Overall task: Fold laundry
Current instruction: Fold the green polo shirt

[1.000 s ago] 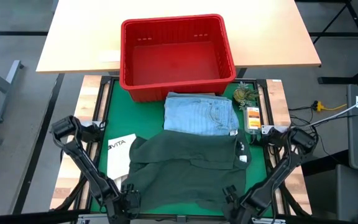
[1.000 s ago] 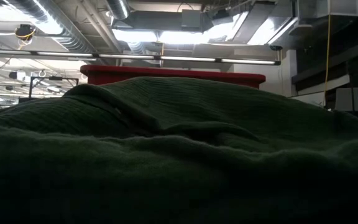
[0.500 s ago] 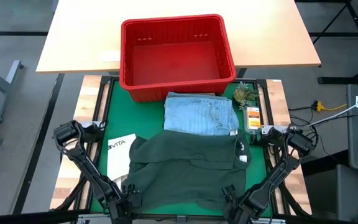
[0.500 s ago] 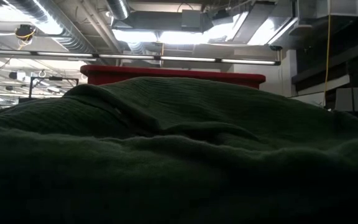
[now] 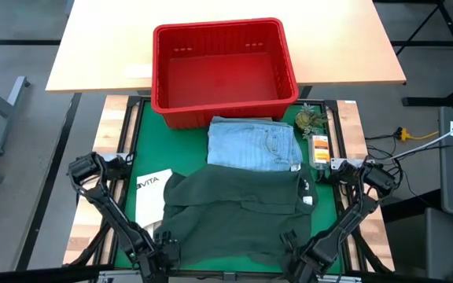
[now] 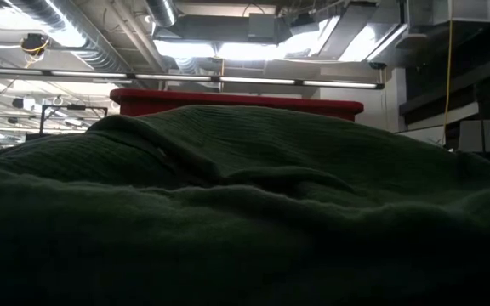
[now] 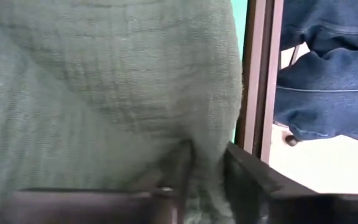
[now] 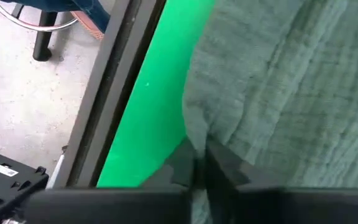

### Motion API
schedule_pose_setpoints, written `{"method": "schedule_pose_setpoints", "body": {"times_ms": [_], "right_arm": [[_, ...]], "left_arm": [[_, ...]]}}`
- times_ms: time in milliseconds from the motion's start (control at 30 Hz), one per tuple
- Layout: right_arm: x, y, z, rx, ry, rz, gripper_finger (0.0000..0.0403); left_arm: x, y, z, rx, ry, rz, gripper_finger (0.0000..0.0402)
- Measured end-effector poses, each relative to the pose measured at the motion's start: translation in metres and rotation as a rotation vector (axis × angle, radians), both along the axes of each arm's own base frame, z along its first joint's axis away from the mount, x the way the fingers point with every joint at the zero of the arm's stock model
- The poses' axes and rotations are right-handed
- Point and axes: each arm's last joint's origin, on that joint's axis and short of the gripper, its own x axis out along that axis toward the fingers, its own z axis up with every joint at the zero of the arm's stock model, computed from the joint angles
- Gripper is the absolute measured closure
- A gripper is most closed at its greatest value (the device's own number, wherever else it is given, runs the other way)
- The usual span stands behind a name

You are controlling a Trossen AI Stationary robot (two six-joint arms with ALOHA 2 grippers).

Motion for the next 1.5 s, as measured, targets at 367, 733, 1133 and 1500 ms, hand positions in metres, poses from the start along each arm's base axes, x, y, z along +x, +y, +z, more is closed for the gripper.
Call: {"method": "schedule_pose_setpoints", "body": {"times_ms": [367, 733, 1133, 1500], "right_arm": [[0.008, 0.023, 0.027, 0.187, 0.085, 0.079, 0.0396], [0.011, 0.033, 0.081, 0.190, 0.121, 0.086, 0.0394], [0.004, 0.021, 0.130, 0.053, 0.186, 0.100, 0.0394], [0.007, -0.015, 0.142, -0.192, 0.277, 0.190, 0.0394]], "left_arm": [[-0.004, 0.001, 0.022, -0.175, 0.127, -0.051, 0.0399], [-0.012, 0.009, 0.077, -0.362, 0.094, -0.058, 0.0401], [-0.015, 0.032, 0.125, -0.469, 0.000, -0.041, 0.0401], [-0.010, 0.077, 0.138, -0.365, 0.060, 0.073, 0.0401]]}}
